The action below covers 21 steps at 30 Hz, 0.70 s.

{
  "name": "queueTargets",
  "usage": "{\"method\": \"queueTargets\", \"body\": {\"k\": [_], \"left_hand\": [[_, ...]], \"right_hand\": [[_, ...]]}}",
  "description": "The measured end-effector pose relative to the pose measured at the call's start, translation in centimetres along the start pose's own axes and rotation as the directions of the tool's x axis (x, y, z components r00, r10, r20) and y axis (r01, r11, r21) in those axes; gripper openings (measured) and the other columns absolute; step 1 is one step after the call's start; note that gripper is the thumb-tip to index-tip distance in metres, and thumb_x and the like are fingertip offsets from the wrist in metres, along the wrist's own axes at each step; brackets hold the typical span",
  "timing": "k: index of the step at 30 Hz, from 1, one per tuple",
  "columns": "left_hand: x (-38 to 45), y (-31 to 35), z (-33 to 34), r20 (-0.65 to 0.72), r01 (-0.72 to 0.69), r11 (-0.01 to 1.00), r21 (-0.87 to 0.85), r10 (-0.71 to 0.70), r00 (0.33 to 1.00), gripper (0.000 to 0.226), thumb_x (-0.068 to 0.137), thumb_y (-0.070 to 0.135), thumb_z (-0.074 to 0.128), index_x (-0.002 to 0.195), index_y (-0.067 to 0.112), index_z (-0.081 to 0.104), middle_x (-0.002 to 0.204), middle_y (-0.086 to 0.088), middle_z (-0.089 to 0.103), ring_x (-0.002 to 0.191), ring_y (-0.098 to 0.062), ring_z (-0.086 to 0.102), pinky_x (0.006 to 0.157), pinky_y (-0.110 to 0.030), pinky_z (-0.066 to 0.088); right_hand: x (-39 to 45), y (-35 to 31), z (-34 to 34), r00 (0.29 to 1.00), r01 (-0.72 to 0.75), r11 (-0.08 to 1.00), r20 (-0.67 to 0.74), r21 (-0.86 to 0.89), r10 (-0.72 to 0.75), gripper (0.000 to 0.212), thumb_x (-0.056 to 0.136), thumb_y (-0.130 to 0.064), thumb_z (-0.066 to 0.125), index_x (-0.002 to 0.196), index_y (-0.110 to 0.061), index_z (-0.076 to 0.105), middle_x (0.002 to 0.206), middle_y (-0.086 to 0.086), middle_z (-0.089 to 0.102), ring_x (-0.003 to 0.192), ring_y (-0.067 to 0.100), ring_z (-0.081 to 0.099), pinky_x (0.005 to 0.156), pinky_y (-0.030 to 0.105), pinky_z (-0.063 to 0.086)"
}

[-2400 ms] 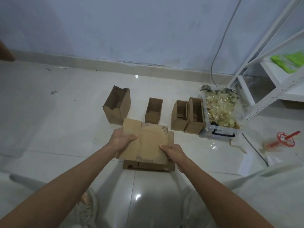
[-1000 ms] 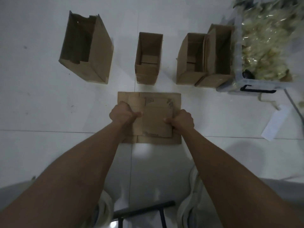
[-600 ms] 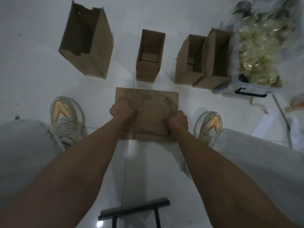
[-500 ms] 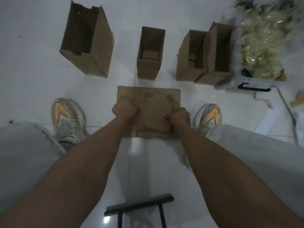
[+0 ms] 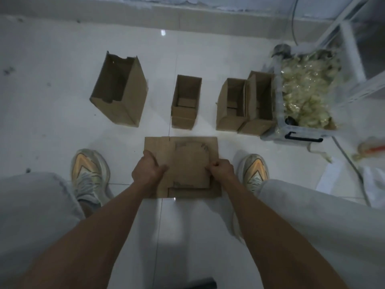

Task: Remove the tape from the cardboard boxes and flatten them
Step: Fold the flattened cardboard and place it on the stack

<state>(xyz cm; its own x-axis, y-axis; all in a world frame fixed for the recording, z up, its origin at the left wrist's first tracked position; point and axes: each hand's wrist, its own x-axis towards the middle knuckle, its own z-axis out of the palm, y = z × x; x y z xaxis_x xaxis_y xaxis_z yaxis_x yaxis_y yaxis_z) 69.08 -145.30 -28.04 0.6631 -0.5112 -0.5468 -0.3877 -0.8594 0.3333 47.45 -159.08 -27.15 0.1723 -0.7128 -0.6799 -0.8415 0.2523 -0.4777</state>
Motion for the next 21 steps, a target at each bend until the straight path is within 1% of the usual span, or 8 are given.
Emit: {"method": "queueTargets", "body": {"k": [3,6,8,9,11,14,17,21], "left_hand": [[0.0,0.7,-0.9,-0.096,-0.056,0.998,-0.03,0.053,0.994,0.061,0.087,0.064,0.069,0.118,0.023,0.037,0.096,0.004,0.057,0.084,-0.023,0.06,0.073,-0.038,0.054],[0.5,2.0,-2.6,-0.19,-0.143,0.989,-0.046,0.132,0.973,0.055,0.089,0.062,0.07,0.114,0.026,0.038,0.087,0.009,0.053,0.07,-0.01,0.054,0.061,-0.03,0.045],[1.1,2.7,-3.2,-0.216,-0.184,0.982,-0.043,0.171,0.961,0.057,0.086,0.069,0.068,0.112,0.027,0.039,0.088,0.009,0.056,0.07,-0.008,0.056,0.061,-0.03,0.05],[1.4,3.1,-3.4,-0.215,-0.198,0.979,-0.04,0.185,0.959,0.059,0.084,0.073,0.067,0.112,0.028,0.041,0.091,0.009,0.058,0.072,-0.01,0.059,0.064,-0.031,0.053],[1.9,3.4,-3.3,-0.195,-0.209,0.978,-0.022,0.201,0.96,0.06,0.083,0.076,0.065,0.114,0.03,0.043,0.098,0.008,0.062,0.078,-0.014,0.064,0.071,-0.035,0.058],[2.3,3.9,-3.0,-0.22,-0.235,0.972,0.008,0.231,0.948,0.057,0.085,0.076,0.063,0.114,0.03,0.045,0.104,0.006,0.067,0.083,-0.016,0.065,0.074,-0.035,0.059],[2.2,4.0,-2.5,-0.244,-0.158,0.987,0.002,0.154,0.957,0.077,0.076,0.085,0.062,0.123,0.026,0.046,0.12,0.003,0.059,0.104,-0.02,0.061,0.081,-0.04,0.057],[1.5,3.8,-0.5,-0.064,0.055,0.98,-0.193,-0.069,0.996,0.114,0.064,0.082,0.075,0.146,0.016,0.033,0.144,-0.009,0.047,0.126,-0.035,0.056,0.097,-0.052,0.054]], "right_hand": [[-0.8,-2.6,-1.7,0.944,0.176,0.965,-0.244,-0.195,-0.221,0.024,0.098,-0.041,0.059,0.088,-0.019,0.062,0.082,0.001,0.064,0.082,0.026,0.061,0.066,0.035,0.045],[-0.5,-7.7,-2.5,0.724,0.471,0.779,-0.322,-0.415,-0.61,0.013,0.1,-0.034,0.064,0.108,-0.027,0.058,0.104,-0.004,0.064,0.081,0.016,0.063,0.067,0.032,0.054],[0.7,-11.6,-2.3,0.557,0.582,0.62,-0.298,-0.526,-0.775,0.032,0.098,-0.027,0.07,0.127,-0.024,0.059,0.131,0.001,0.059,0.098,0.016,0.066,0.074,0.032,0.062],[1.4,-13.4,-2.2,0.529,0.588,0.576,-0.269,-0.568,-0.805,0.04,0.096,-0.026,0.072,0.134,-0.022,0.058,0.141,0.004,0.054,0.11,0.018,0.064,0.078,0.032,0.062],[2.2,-16.5,-1.9,0.587,0.532,0.57,-0.213,-0.626,-0.781,0.046,0.093,-0.028,0.077,0.136,-0.022,0.06,0.153,0.005,0.044,0.128,0.022,0.054,0.084,0.035,0.058],[3.8,-18.5,-1.6,0.697,0.375,0.542,-0.157,-0.752,-0.7,0.025,0.093,-0.029,0.077,0.115,-0.019,0.074,0.151,0.005,0.046,0.132,0.025,0.045,0.092,0.035,0.05],[4.5,-18.4,-1.4,0.703,0.304,0.509,-0.17,-0.805,-0.69,0.015,0.096,-0.028,0.071,0.104,-0.019,0.078,0.13,0.003,0.058,0.123,0.025,0.045,0.093,0.036,0.042],[4.5,-17.7,-1.9,0.704,0.327,0.534,-0.176,-0.78,-0.689,0.019,0.099,-0.033,0.067,0.108,-0.021,0.078,0.124,0.002,0.06,0.121,0.026,0.044,0.093,0.037,0.043]]}}
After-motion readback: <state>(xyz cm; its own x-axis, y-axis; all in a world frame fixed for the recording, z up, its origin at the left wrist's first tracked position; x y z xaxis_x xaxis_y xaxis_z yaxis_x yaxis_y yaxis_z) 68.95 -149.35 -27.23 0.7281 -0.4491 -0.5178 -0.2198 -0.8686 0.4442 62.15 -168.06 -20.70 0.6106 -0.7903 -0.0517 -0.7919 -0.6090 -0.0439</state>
